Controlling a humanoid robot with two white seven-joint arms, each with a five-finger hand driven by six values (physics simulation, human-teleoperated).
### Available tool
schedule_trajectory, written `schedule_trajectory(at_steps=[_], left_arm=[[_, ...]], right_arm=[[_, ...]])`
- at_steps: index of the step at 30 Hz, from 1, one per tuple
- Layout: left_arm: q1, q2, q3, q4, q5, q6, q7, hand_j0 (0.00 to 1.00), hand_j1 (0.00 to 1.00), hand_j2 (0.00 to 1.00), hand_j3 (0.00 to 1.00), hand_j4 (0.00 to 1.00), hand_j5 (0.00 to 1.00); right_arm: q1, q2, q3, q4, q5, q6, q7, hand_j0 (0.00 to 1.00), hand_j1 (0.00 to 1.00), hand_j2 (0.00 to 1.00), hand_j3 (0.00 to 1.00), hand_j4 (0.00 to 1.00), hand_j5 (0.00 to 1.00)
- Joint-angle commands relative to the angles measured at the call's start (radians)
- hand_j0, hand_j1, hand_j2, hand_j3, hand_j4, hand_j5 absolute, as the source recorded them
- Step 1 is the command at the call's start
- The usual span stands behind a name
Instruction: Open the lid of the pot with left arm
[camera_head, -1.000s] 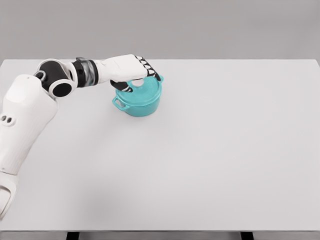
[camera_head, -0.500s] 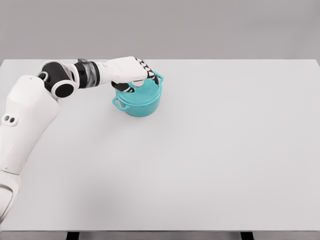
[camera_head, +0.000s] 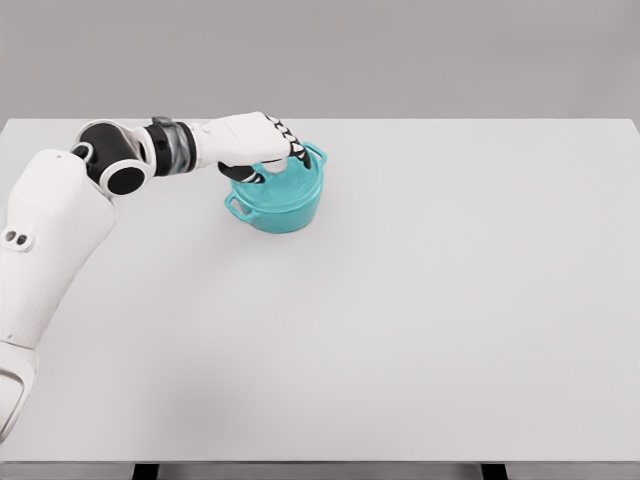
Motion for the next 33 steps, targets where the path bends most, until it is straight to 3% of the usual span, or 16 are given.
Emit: schedule_trajectory(at_steps=[1,18,33], left_arm=[[0.0,0.002,0.003,0.0,0.004,0.003,0.001,0.75,0.75,0.75,0.75,0.75,0.75],[0.0,0.002,0.003,0.004,0.001,0.003,0.001,0.66,0.66,0.66,0.66,0.66,0.66],[0.0,-0.003,0.015,0.031,0.002,0.003,0.001,0.49,0.49,0.49,0.49,0.49,0.49]], right_arm=[[0.0,0.0,-0.001,0.0,-0.001,0.0,0.0,1.0,1.0,1.0,1.0,1.0,1.0],[0.0,0.0,-0.001,0.0,-0.001,0.0,0.0,1.0,1.0,1.0,1.0,1.0,1.0],[-0.002,0.0,0.001,0.0,-0.001,0.0,0.0,1.0,1.0,1.0,1.0,1.0,1.0]])
